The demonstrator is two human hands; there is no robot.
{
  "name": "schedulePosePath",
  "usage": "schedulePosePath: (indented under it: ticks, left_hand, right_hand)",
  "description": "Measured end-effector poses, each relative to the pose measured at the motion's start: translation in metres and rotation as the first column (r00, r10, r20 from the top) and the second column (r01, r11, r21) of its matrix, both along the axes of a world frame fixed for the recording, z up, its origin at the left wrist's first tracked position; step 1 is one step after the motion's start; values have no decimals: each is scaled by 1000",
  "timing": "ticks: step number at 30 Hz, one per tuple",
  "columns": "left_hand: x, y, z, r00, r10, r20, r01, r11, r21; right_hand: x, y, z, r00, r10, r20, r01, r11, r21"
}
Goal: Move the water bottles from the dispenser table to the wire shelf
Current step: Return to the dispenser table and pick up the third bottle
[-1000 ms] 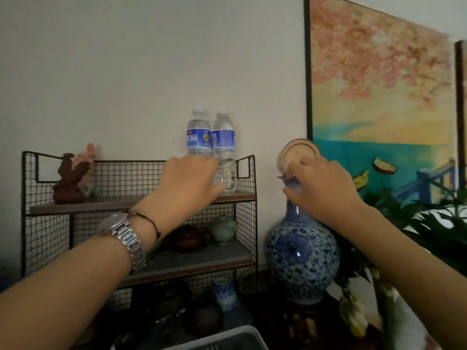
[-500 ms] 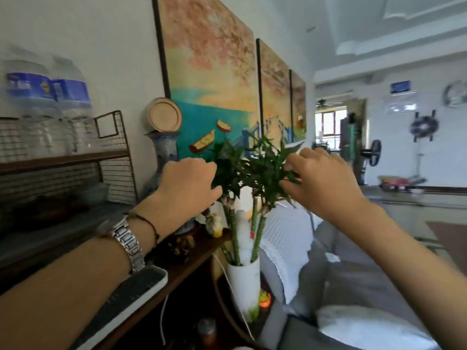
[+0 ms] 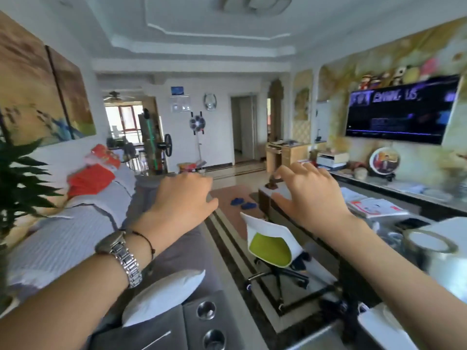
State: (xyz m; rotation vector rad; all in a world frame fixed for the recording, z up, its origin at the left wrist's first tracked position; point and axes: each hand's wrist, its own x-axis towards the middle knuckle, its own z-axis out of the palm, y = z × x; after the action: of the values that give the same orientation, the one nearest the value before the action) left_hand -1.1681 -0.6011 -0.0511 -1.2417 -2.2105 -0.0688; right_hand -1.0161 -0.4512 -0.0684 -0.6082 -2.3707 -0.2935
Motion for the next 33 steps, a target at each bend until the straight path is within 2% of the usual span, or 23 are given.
schedulePosePath:
  ticks: [4, 8, 12, 17, 24, 27, 33]
  left_hand:
    - [69, 100, -28, 983, -177, 54, 179, 983, -33]
    - [148, 188, -51, 942, -327, 79, 332, 941, -65]
    - [234, 255, -77, 868, -475, 144, 489, 868, -82]
    - [315, 317, -116, 797, -568, 205, 596, 794, -116]
    - [357, 387, -167, 740, -617, 270, 670, 712, -210]
    - [356, 422, -191, 724, -610, 321, 687, 679, -260]
    - [348, 507, -229, 666, -615, 422, 737, 630, -245]
  right_hand:
    - [95, 67, -23, 980, -200, 4, 200, 980, 23]
    - [198, 124, -52, 911, -410, 38, 411, 912, -18]
    - [295, 164, -79, 828, -552, 100, 560, 825, -79]
    - [386, 190, -110, 747, -652, 131, 665, 730, -155]
    - [436, 225, -171, 656, -725, 210, 753, 610, -246]
    - [435, 253, -197, 637, -734, 235, 767, 577, -279]
    - [419, 328, -232, 613, -747, 257, 777, 512, -366]
